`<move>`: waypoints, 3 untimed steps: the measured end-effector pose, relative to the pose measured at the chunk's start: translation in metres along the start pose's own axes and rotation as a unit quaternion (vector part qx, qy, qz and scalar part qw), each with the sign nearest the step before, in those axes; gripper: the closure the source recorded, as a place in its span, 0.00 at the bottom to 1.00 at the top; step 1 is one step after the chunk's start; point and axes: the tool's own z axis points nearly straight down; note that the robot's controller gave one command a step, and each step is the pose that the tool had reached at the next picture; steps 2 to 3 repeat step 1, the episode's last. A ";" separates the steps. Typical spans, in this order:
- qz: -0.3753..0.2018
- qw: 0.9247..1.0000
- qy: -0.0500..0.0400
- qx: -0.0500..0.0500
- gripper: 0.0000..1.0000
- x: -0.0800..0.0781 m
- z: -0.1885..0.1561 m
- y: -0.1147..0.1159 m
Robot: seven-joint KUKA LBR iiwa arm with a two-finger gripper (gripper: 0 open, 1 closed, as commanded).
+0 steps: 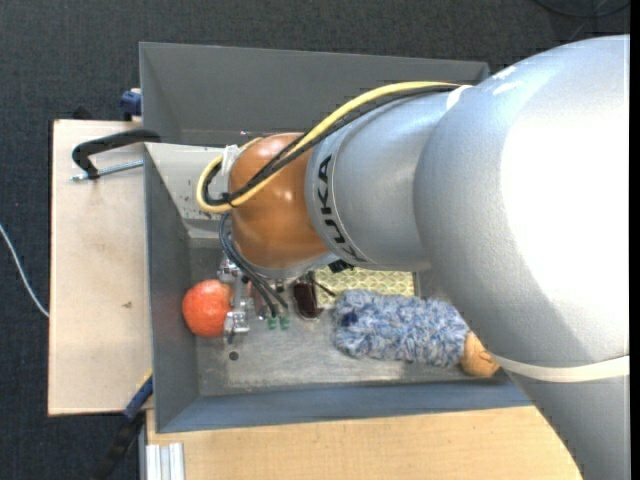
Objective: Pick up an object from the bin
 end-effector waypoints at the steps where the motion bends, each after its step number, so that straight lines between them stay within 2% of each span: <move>1: 0.010 1.000 0.006 -0.002 1.00 -0.002 -0.120 -0.008; 3: 0.010 1.000 0.006 -0.002 1.00 -0.002 -0.120 -0.008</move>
Offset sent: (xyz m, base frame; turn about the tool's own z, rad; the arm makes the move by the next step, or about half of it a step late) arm 0.0000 0.0000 0.0000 0.0000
